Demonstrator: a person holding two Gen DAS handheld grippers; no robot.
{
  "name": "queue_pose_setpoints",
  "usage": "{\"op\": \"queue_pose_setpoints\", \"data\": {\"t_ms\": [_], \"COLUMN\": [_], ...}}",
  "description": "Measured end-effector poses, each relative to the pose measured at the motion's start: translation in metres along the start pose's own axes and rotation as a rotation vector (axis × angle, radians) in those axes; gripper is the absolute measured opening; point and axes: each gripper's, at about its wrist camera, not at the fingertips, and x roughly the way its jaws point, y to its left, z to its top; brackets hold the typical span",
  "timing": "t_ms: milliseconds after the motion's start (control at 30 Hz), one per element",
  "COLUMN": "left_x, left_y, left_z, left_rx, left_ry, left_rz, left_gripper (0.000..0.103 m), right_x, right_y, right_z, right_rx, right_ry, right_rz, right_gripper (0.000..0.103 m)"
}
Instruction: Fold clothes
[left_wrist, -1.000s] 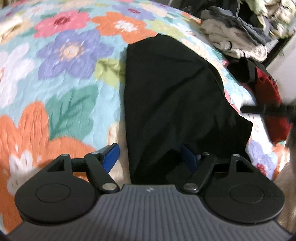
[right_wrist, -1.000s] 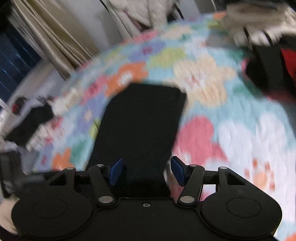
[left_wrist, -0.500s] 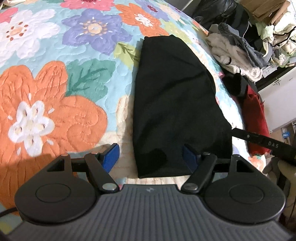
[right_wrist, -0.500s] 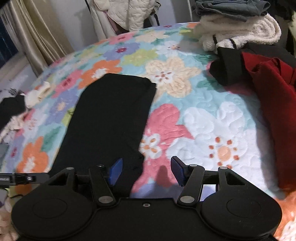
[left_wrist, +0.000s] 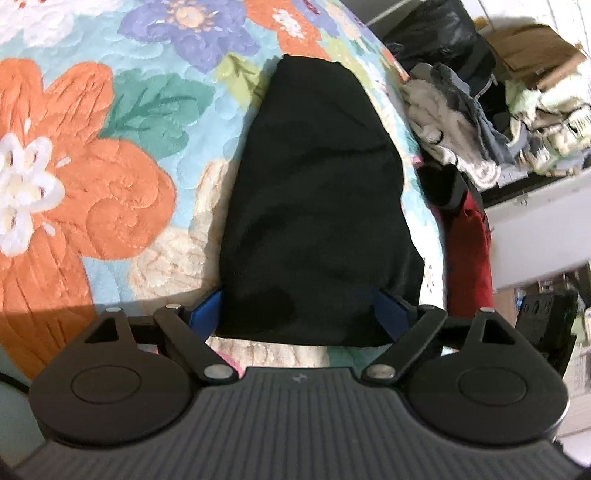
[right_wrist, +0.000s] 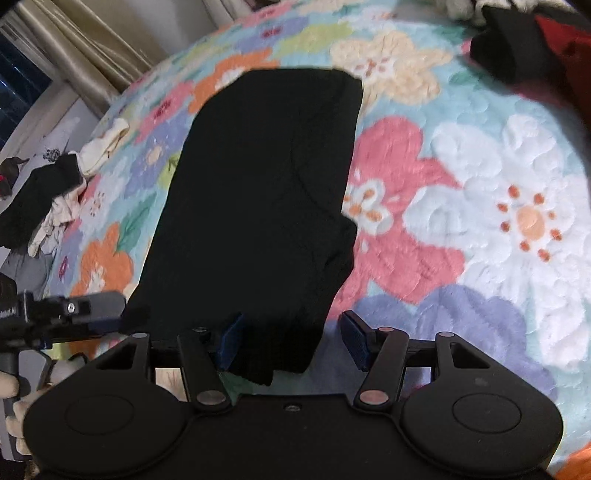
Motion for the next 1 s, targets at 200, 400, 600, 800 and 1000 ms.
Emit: {"op": "queue_pose_setpoints", "data": {"t_ms": [200,400,600,800,1000], "left_x": [0.007,0.013,0.012,0.015,0.007], "left_y": [0.002,-0.01,0.003,0.0,-0.003], "left_z": [-0.007,-0.006,0.002,0.002,-0.003], "left_rx": [-0.044,-0.034,-0.128,-0.072,-0.019], "left_ry": [-0.057,-0.067,-0.062,-0.049,-0.092], "left_rz": [-0.014,0.063,0.028,0.025,0.094], "left_gripper": [0.103,0.103,0.103,0.103,0.055], "right_x": [0.011,0.024,0.024,0.022,0.024], "right_y": [-0.017,-0.014,-0.009,-0.016,-0.008], "right_z": [-0.001,-0.008,-0.015,-0.015,-0.017], "right_rx": [0.16,0.227,0.26,0.31,0.231], "right_ry": [0.043,0.006,-0.063,-0.072,-0.047], "right_rz": [0.091,0.169,0.141,0.176,0.294], "right_gripper": [0.072,0.103,0.103,0.103,0.07]}}
